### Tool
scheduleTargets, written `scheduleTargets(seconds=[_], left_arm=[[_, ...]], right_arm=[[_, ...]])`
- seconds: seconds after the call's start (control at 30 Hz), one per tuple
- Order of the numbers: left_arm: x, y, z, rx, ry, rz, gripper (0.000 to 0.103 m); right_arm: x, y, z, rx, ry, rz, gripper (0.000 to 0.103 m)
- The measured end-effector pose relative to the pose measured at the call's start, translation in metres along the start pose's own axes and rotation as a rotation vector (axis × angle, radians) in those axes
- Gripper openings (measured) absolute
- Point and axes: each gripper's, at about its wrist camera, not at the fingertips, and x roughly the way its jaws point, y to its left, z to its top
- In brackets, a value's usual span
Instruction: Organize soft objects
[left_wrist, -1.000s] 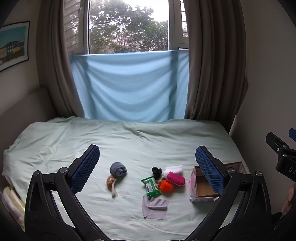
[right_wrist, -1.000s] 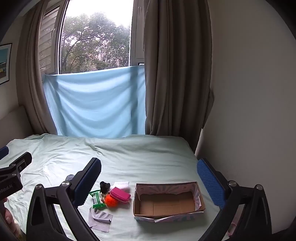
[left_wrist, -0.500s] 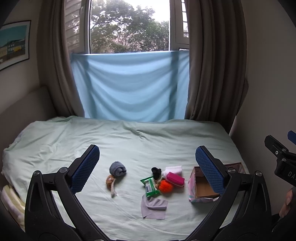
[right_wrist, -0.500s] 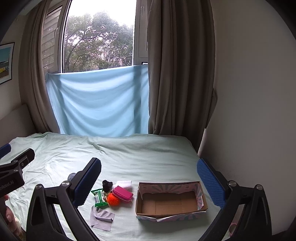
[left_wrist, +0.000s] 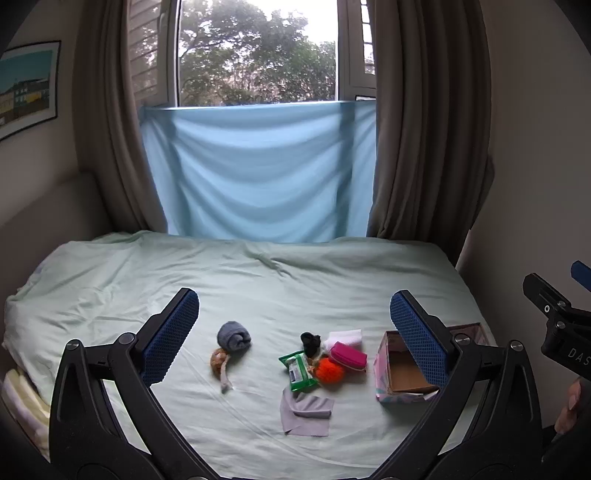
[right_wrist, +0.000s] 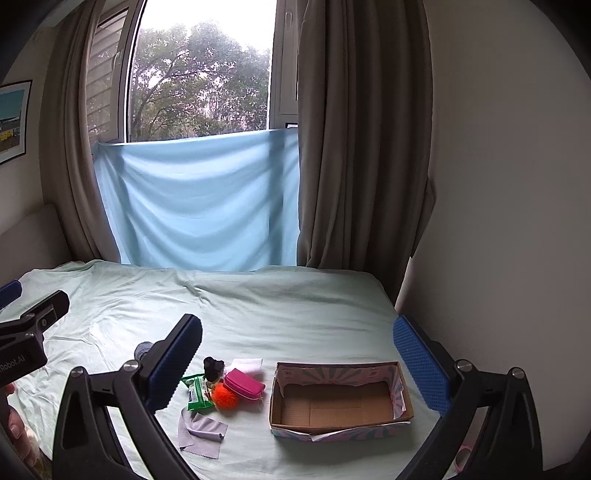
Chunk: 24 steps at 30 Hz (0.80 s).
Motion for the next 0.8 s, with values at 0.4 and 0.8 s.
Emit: scheduleTargets(seconds=[0.4,0.8], left_arm=[[-0.0001,-0.0024,0.003,0.004,0.001,-0.008,0.103],[0.0011,-0.0029,0.0022,0.008,0.007,-0.013,0.103]], right_arm=[[0.0013,-0.0036,-0.002,0.009,-0.002,0.007,0.103],[0.0022,-0.0048,-0.002,0.019,-0.004,0.019,0.103]])
